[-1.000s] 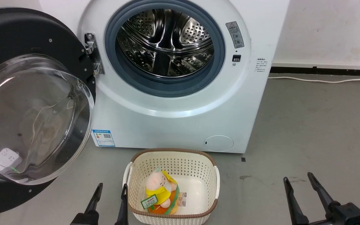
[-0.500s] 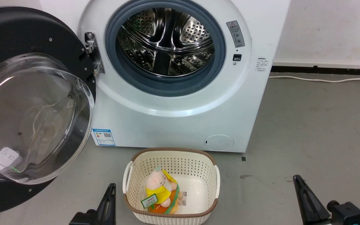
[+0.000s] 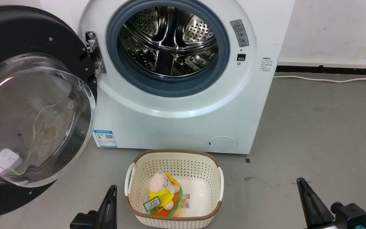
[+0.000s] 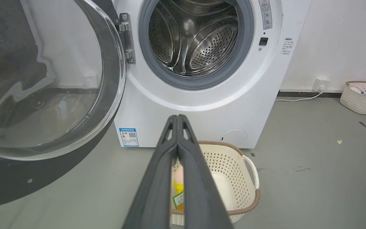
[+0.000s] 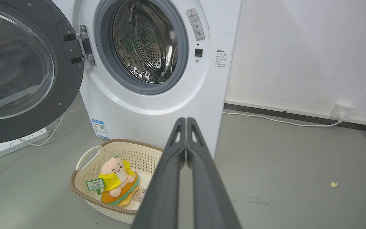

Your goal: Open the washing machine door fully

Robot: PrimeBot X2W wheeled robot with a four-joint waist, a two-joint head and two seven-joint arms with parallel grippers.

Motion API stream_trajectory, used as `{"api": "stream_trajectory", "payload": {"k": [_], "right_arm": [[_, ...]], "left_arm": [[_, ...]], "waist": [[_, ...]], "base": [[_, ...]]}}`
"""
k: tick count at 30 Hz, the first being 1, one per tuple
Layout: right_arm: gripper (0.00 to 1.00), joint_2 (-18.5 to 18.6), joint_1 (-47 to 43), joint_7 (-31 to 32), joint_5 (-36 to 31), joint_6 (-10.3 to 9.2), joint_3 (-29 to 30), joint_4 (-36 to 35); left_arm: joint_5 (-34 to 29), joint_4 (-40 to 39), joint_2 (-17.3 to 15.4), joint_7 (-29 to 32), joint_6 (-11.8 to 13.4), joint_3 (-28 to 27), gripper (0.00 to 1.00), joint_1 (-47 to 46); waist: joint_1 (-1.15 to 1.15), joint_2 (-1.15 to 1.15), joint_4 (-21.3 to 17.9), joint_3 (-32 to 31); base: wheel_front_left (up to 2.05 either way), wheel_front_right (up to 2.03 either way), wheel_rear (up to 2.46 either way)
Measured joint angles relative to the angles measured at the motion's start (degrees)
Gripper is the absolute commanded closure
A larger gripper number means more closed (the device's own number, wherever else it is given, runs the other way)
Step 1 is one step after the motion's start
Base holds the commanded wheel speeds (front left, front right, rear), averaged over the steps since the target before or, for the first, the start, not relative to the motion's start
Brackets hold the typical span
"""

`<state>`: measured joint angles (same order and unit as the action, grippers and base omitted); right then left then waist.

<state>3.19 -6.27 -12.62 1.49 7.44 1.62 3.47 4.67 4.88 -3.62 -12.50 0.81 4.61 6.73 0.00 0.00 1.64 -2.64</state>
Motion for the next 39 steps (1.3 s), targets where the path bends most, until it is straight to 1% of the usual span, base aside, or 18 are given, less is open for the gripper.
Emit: {"api": "stream_trajectory", "payload": {"k": [39], "right_arm": [[1.0,-0.01,2.07,5.03,-0.46,0.0,-0.52,-1.1]], "left_arm": [[-1.58,-1.74,0.36,4.93,-0.27,-1.75,1.0,-2.26]], "waist": [[0.0,0.0,-0.64,1.03]], "base": [[0.0,0.0,0.0]]}}
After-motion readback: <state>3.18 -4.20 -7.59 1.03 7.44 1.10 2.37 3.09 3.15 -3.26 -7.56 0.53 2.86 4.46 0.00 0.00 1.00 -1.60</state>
